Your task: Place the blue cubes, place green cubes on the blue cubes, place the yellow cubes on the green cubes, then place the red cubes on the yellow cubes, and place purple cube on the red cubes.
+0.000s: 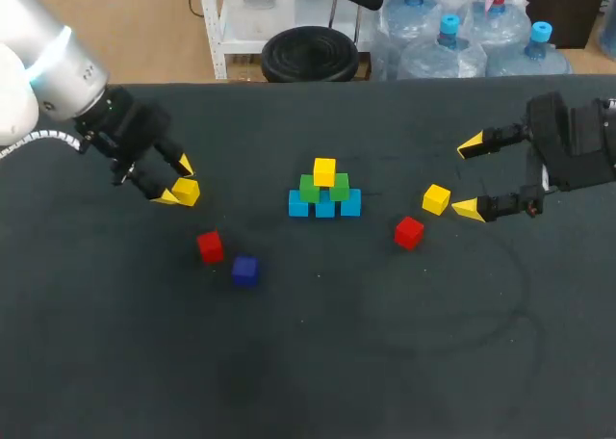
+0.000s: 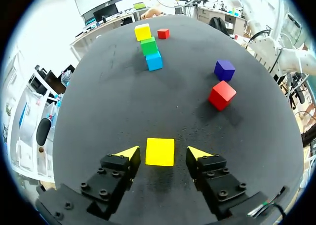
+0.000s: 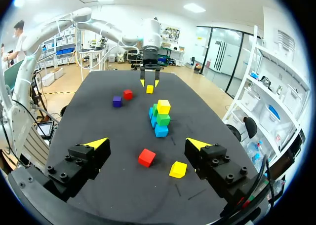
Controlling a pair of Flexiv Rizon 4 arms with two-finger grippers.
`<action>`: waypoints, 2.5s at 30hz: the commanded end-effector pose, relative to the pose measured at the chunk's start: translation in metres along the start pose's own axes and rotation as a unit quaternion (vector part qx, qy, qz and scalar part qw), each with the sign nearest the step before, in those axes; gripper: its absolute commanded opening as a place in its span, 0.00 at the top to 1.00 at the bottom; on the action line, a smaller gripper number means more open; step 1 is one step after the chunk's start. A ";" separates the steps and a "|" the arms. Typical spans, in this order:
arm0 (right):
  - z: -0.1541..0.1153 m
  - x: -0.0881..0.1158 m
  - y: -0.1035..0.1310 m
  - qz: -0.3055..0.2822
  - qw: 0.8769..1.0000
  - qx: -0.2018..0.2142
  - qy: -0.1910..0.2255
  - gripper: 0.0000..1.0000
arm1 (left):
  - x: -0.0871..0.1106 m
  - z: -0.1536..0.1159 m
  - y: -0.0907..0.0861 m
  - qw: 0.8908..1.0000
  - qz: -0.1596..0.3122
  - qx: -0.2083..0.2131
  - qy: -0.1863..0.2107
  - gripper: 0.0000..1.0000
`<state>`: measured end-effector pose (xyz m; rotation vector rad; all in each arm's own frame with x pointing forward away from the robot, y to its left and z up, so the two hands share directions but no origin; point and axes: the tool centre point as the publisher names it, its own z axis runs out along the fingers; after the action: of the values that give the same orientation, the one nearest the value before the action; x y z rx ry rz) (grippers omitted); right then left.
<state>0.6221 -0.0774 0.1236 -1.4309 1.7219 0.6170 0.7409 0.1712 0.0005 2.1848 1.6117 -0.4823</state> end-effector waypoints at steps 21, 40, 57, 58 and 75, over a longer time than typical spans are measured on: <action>0.000 0.000 0.000 0.000 1.000 0.000 0.001 0.00 | -0.014 -0.016 0.008 1.000 -0.016 -0.016 0.012 1.00; 0.000 0.000 0.000 0.000 1.000 0.000 0.001 0.00 | -0.105 -0.064 0.042 0.990 -0.096 -0.104 -0.029 1.00; 0.000 0.000 0.000 0.000 1.000 0.000 0.001 0.00 | -0.161 -0.033 0.053 0.995 -0.068 -0.073 -0.027 1.00; 0.000 0.000 0.000 0.000 1.000 0.000 0.001 0.00 | -0.163 -0.031 0.053 0.995 -0.066 -0.069 -0.021 1.00; 0.000 0.000 0.000 0.000 1.000 0.000 0.001 0.00 | -0.185 -0.010 0.049 0.996 -0.069 -0.049 0.012 1.00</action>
<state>0.6221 -0.0774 0.1236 -1.4309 1.7220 0.6170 0.7336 0.0143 0.1041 2.0138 1.7590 -0.4137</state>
